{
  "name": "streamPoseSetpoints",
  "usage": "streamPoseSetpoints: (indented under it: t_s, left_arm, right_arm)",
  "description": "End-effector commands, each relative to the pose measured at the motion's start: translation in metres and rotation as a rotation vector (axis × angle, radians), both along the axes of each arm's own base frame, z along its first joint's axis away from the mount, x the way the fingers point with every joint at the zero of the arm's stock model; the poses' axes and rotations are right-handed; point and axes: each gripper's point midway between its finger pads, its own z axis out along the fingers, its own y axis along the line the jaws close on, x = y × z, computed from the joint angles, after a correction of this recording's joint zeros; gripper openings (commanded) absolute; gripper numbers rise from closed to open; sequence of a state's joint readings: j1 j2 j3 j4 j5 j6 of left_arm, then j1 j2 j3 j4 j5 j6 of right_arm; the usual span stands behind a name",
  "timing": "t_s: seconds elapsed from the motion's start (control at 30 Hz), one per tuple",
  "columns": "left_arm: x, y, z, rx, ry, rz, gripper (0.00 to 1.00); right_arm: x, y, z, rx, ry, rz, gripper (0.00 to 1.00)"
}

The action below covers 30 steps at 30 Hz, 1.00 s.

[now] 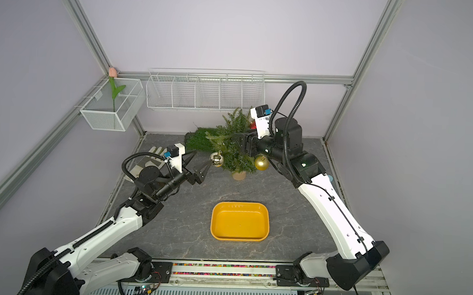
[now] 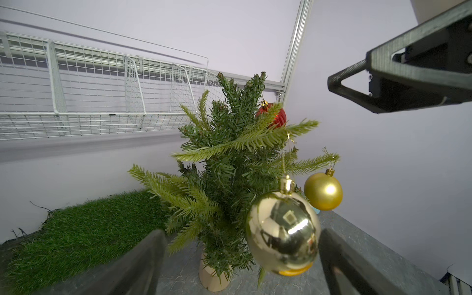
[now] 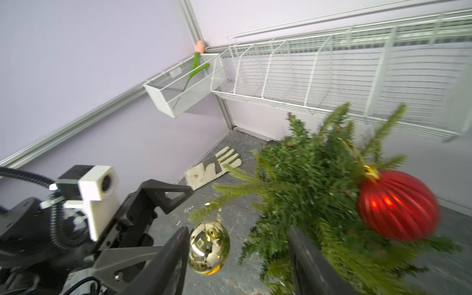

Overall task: Decorate the small christmas tree with ornaments
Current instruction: Hang an ornament on the christmas tree, then reset both arms

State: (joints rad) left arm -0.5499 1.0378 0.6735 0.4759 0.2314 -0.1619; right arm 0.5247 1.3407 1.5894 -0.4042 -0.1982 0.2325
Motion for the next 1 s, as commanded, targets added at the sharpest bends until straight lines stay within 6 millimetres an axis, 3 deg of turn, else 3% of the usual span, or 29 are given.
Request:
streamPoseSetpoints:
  t_s: [0.0,0.1,0.23,0.3,0.53,0.67,0.77,0.97]
  left_arm:
    - [0.001,0.016,-0.01,0.047,0.02,0.079,0.96]
    - [0.008,0.036,-0.022,0.111,0.053,0.204,1.0]
    - [0.02,0.062,-0.036,0.208,0.075,0.366,0.99]
    - [0.029,0.075,-0.047,0.268,0.089,0.459,0.99]
    - [0.062,0.132,-0.093,0.425,0.132,0.778,0.99]
    - [0.074,0.17,-0.124,0.425,0.159,0.928,1.0]
    - [0.081,0.186,-0.152,0.425,0.174,0.954,1.0]
    - [0.091,0.205,-0.164,0.454,0.156,0.958,1.0]
  right_arm:
    - [0.013,-0.048,-0.009,-0.031,0.015,-0.19,0.69]
    - [0.018,-0.095,-0.015,-0.018,0.028,-0.342,0.77]
    - [0.02,-0.155,-0.037,-0.09,0.027,-0.547,0.97]
    - [0.021,-0.183,-0.051,-0.121,0.036,-0.649,0.89]
    - [0.026,-0.262,-0.121,-0.276,0.03,-0.948,0.89]
    - [0.03,-0.289,-0.186,-0.332,0.053,-1.047,0.89]
    - [0.033,-0.298,-0.229,-0.349,0.053,-1.062,0.89]
    - [0.034,-0.305,-0.29,-0.371,0.035,-1.087,0.89]
